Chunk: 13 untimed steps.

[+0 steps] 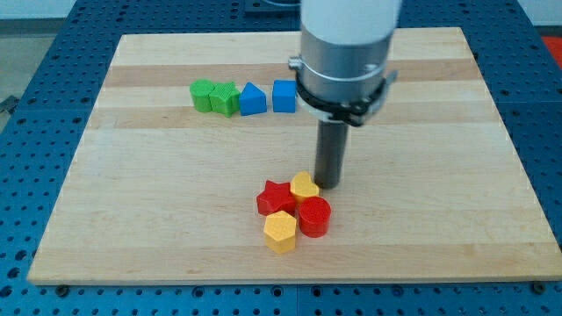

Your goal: Move the yellow heart right to the blue cube

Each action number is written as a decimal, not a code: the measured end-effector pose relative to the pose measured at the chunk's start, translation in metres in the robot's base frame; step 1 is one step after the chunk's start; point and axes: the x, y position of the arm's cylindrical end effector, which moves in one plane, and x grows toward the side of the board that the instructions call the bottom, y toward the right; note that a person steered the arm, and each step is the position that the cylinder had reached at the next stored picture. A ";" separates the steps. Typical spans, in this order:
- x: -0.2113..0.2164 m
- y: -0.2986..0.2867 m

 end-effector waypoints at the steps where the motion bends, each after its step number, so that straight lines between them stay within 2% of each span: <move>1: -0.012 -0.011; 3: 0.056 0.052; 4: 0.089 0.031; 5: 0.091 -0.015; 6: 0.059 -0.027; 7: 0.010 -0.027; 8: -0.012 -0.027; 12: -0.004 0.011; 13: -0.033 0.031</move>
